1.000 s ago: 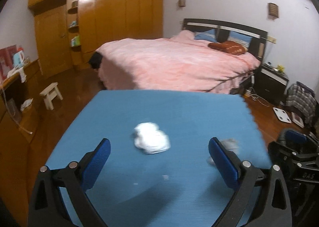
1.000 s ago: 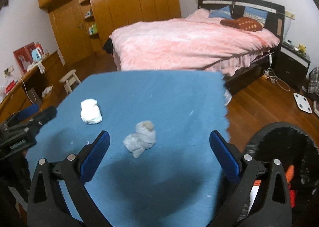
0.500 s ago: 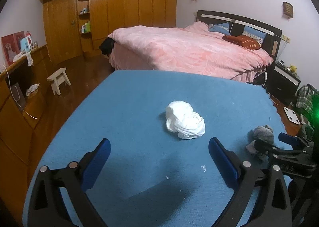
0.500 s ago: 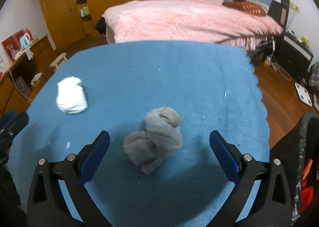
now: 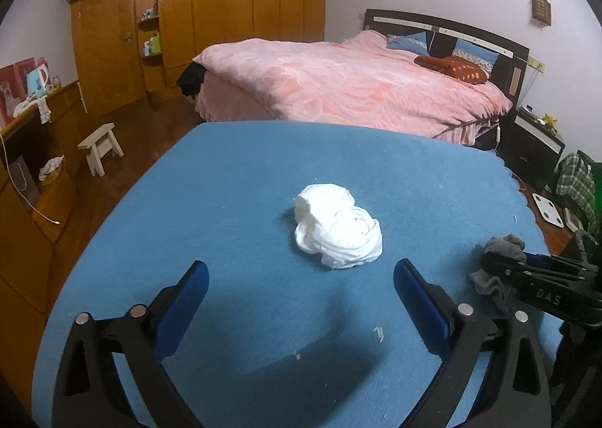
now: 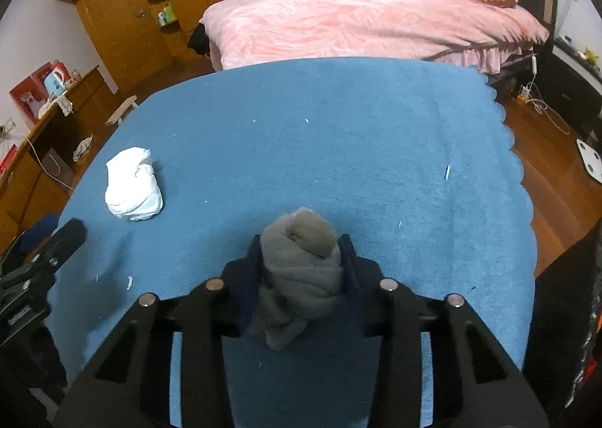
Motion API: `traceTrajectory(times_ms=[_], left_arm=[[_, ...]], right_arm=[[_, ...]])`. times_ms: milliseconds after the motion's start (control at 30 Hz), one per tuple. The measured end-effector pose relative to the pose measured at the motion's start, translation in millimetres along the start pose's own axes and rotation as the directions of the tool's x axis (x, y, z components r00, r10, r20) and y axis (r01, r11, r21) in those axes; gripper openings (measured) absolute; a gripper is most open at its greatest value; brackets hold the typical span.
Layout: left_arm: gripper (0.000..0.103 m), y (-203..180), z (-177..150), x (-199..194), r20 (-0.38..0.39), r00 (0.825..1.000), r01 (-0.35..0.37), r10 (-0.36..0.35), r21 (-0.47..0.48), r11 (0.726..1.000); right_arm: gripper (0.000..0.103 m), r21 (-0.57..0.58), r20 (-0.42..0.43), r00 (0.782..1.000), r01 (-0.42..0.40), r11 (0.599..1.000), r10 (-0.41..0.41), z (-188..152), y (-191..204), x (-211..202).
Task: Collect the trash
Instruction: 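Grasp the grey sock with the right tool while the left tool grasps the white tissue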
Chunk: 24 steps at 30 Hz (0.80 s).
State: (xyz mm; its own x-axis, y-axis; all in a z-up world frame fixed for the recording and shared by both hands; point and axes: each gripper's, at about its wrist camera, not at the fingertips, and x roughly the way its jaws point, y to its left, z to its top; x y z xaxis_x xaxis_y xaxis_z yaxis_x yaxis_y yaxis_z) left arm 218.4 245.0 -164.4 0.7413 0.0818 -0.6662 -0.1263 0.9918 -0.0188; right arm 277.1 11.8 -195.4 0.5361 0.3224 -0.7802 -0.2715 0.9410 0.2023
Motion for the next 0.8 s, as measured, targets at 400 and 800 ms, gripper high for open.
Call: traceTrajectory(times_ms=[400, 800], left_arm=[[0.097, -14, 21, 55, -0.066, 0.998, 0.006, -0.006, 0.002, 1.0], [0.055, -19, 23, 78, -0.152, 0.987, 0.057, -0.058, -0.008, 0.998]], right_arm=[[0.037, -0.021, 0.041, 0.999, 0.0, 1.0, 0.001, 24, -8, -8], [0.037, -0.036, 0.028, 0.999, -0.02, 0.999, 0.021, 22, -7, -7]])
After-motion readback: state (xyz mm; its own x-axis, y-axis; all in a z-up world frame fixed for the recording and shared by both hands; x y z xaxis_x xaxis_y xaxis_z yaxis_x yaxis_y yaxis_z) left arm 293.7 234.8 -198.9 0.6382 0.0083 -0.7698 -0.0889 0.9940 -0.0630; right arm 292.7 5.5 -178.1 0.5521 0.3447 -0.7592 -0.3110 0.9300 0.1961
